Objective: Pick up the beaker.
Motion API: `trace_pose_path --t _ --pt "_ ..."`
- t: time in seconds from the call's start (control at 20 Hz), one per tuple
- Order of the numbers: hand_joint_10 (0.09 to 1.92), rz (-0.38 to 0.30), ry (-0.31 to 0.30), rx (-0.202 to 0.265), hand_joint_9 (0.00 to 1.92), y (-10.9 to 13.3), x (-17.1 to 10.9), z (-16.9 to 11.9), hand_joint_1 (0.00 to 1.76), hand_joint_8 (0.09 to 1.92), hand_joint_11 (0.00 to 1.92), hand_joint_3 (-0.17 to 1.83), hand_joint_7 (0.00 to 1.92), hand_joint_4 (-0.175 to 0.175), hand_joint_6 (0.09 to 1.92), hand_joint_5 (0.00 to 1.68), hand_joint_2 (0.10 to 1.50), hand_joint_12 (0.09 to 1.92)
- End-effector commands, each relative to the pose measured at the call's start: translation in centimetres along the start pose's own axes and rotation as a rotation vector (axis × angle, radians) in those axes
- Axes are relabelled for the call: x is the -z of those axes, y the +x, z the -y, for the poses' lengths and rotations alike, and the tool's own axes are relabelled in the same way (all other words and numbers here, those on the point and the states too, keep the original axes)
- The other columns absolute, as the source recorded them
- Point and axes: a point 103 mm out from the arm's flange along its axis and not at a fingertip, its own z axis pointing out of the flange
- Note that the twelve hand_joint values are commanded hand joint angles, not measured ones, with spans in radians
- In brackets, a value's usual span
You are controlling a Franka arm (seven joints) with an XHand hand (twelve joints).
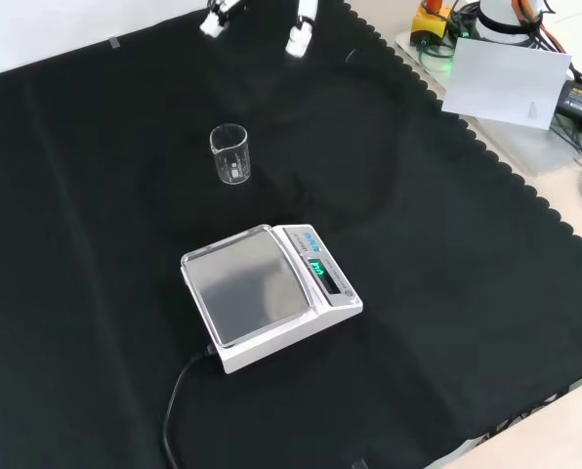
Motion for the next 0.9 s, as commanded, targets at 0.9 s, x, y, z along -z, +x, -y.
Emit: trace_pose_path --t 0.9 --pt "0.94 0.005 0.056 0.053 0.26 3.2 -5.8 -7.0 0.74 0.75 0.08 0.21 0.07 0.009 0.09 0.14 0.62 1.52"
